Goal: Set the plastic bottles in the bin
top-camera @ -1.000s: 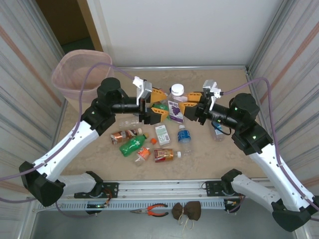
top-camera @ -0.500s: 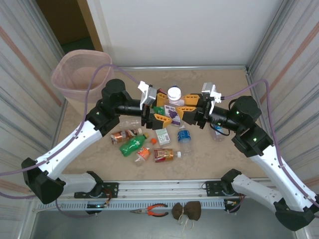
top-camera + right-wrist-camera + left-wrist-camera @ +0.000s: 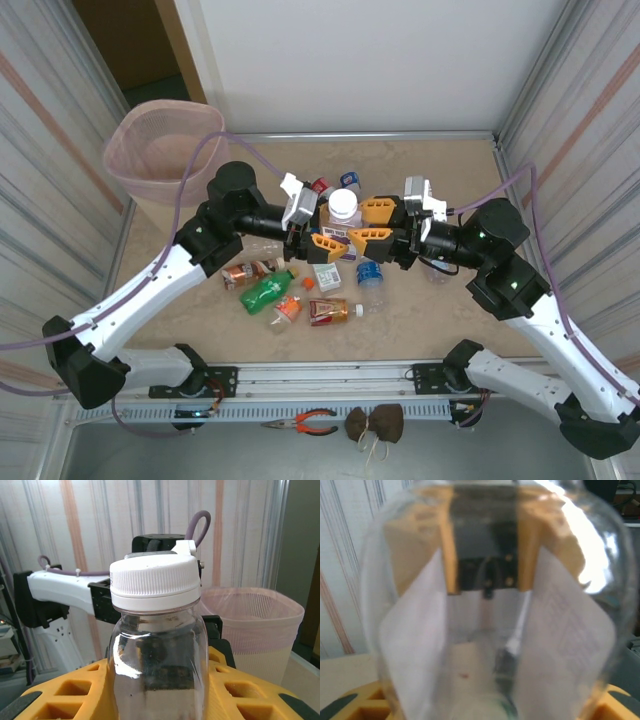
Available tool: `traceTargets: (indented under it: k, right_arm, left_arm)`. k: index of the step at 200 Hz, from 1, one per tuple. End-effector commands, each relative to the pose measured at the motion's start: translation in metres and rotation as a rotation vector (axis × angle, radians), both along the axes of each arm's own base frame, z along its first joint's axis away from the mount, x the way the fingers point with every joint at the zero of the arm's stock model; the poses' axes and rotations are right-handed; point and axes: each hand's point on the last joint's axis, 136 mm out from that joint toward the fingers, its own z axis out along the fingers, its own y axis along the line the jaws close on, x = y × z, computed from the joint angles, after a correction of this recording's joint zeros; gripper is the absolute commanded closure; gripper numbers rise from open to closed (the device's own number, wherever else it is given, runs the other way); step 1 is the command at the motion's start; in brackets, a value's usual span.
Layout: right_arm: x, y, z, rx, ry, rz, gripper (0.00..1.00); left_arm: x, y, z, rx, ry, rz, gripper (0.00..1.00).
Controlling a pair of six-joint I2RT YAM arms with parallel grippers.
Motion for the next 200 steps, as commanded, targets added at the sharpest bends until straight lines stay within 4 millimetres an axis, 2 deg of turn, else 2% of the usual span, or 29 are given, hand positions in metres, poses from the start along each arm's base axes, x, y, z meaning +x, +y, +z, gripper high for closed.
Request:
traceTargets:
  k: [1,25,30,34,42,45,54,67,79,111,137,168,200]
  right_arm:
    - [-0.016,-0.008,0.028,0.048,-0.116,0.009,1.00]
    - [-0.013,-0.007,0.027,0.045,-0.117,-0.005,1.00]
    - [-0.013,-0.007,0.027,0.045,-0.116,-0.010,0.97]
    - [-0.012,-0.008,0.028,0.047,-0.118,-0.015,0.93]
    - [-0.011,-0.009,0.027,0.047,-0.115,-0.026,0.78]
    - [-0.010,-0.009,0.027,0.047,-0.115,-0.035,0.70]
    - [-0.008,-0.011,0.027,0.045,-0.117,-0.052,0.55]
    - [-0.005,-0.014,0.027,0.042,-0.119,-0.084,0.42]
    - [-0.002,-0.018,0.027,0.043,-0.124,-0.120,0.35]
    - [0.005,-0.031,0.028,0.050,-0.148,-0.215,0.31]
    - [0.011,-0.040,0.027,0.048,-0.160,-0.281,0.30]
    - [0.017,-0.043,0.023,0.027,-0.153,-0.321,0.29]
    - [0.020,-0.042,0.018,0.013,-0.141,-0.331,0.29]
  left_arm:
    - [-0.016,0.008,0.022,-0.045,-0.067,-0.035,0.58]
    - [-0.019,0.011,0.023,-0.046,-0.079,-0.036,0.63]
    - [-0.019,0.012,0.023,-0.045,-0.083,-0.033,0.64]
    - [-0.019,0.012,0.023,-0.045,-0.085,-0.030,0.65]
    - [-0.018,0.013,0.024,-0.043,-0.091,-0.015,0.66]
    - [-0.018,0.014,0.024,-0.042,-0.095,-0.010,0.66]
    - [-0.017,0.015,0.024,-0.037,-0.106,0.015,0.67]
    - [-0.013,0.018,0.024,-0.026,-0.123,0.065,0.67]
    - [-0.007,0.021,0.023,-0.009,-0.137,0.124,0.67]
    - [0.026,0.035,0.023,0.066,-0.139,0.361,0.67]
    - [0.063,0.058,0.021,0.148,-0.107,0.579,0.67]
    - [0.112,0.105,0.026,0.187,-0.031,0.827,0.67]
    - [0.161,0.165,0.030,0.153,0.099,1.029,0.67]
